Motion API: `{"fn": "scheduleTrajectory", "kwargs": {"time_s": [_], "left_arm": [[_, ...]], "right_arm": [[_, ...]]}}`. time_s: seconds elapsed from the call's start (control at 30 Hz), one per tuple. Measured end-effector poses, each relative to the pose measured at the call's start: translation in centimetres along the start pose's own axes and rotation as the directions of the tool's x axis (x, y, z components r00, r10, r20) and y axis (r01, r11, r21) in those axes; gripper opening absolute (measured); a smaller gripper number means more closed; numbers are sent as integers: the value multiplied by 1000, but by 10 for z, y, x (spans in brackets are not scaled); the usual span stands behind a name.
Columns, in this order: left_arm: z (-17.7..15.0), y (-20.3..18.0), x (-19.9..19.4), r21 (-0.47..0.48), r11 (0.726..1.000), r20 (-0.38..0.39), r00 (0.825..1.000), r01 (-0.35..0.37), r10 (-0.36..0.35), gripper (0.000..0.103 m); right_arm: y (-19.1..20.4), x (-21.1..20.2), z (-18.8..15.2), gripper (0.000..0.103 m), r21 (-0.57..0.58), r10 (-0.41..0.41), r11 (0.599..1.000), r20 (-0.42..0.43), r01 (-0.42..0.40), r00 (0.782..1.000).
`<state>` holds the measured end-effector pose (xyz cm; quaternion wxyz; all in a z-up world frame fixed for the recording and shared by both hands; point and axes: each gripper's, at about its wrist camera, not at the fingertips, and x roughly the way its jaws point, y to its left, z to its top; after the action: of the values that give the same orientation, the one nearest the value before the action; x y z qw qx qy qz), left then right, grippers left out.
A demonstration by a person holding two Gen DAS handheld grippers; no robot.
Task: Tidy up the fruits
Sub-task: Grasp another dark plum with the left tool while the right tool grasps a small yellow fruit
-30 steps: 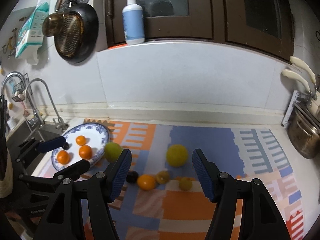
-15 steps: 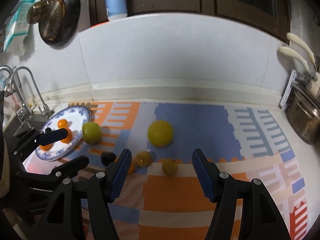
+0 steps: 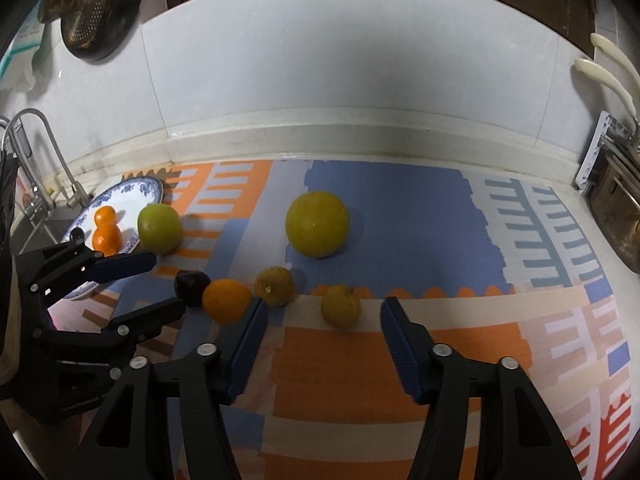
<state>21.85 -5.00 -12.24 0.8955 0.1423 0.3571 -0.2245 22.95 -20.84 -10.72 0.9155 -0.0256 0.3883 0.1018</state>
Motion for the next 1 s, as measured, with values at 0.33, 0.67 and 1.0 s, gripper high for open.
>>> {"fn": "scheduleTrajectory", "kwargs": {"time_s": [0.33,0.67,1.0], "left_arm": [[3,4,14,17,1000,-38,999,21,-20,40],[6,5,21,7,999,-52,997,50,-49,32],[4,12,15,-41,998,-38,998,44,-46,30]], "right_arm": [[-2,14,-1,52,8,1,1000,-31,-1,1000],[-5,25,0,40,16,8,1000,-52,-7,999],[-5,31,-4,27,17,7,1000,-64,-6,998]]}}
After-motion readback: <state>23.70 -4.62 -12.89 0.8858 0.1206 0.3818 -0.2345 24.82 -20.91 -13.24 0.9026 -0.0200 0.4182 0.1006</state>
